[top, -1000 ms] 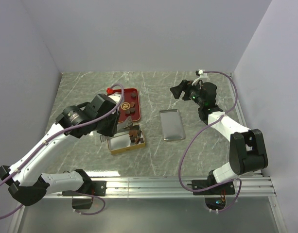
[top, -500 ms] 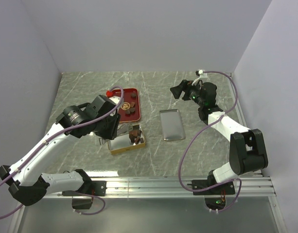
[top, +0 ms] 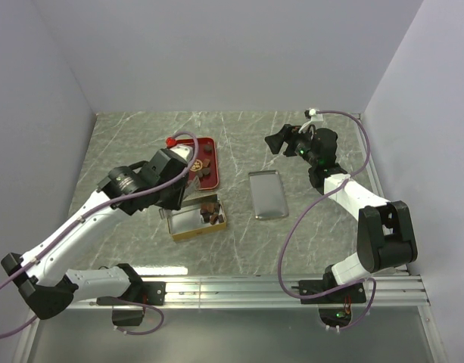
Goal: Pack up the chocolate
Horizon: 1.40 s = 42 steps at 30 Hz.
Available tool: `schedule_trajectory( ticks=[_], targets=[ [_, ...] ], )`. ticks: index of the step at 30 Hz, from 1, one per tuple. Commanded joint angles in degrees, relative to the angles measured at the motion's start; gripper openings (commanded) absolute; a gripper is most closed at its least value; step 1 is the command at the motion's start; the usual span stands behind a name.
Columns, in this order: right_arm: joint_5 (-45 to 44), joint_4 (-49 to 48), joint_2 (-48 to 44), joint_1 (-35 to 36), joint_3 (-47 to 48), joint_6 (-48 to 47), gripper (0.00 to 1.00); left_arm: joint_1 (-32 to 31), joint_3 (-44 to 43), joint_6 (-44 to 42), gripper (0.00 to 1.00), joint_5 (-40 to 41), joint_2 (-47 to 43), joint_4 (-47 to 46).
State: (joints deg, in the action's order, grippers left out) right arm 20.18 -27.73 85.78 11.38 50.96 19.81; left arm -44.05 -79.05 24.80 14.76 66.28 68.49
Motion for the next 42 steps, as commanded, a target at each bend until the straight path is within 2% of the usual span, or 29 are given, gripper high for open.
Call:
schedule_trajectory(
  ticks=[1, 6, 14, 26, 42],
  targets=[
    [-0.14, -0.84, -0.35, 0.4, 1.43, -1.0, 0.86, 0.02, 2.48, 0.43, 0.36, 6.76, 0.69, -9.4],
    [-1.29, -0.22, -1.05, 0.31, 1.51, -1.53, 0.86, 0.11, 4.6, -0.54, 0.37, 13.26, 4.2, -16.89],
    [-1.9, 0.04, -2.19, 0.4, 0.63, -1.88, 0.86, 0.37, -0.93, -3.09, 0.4, 22.32, 16.67, -15.4],
    [-4.1, 0.74, -3.86, 0.23, 0.37, -3.38, 0.87, 1.86, -2.34, -7.83, 0.47, 12.84, 18.88, -19.62],
    [-3.84, 0.92, -3.16, -1.71, 1.16, -3.11, 0.87, 4.06, -3.39, -11.17, 0.47, 9.85, 24.33, -15.93]
  ],
)
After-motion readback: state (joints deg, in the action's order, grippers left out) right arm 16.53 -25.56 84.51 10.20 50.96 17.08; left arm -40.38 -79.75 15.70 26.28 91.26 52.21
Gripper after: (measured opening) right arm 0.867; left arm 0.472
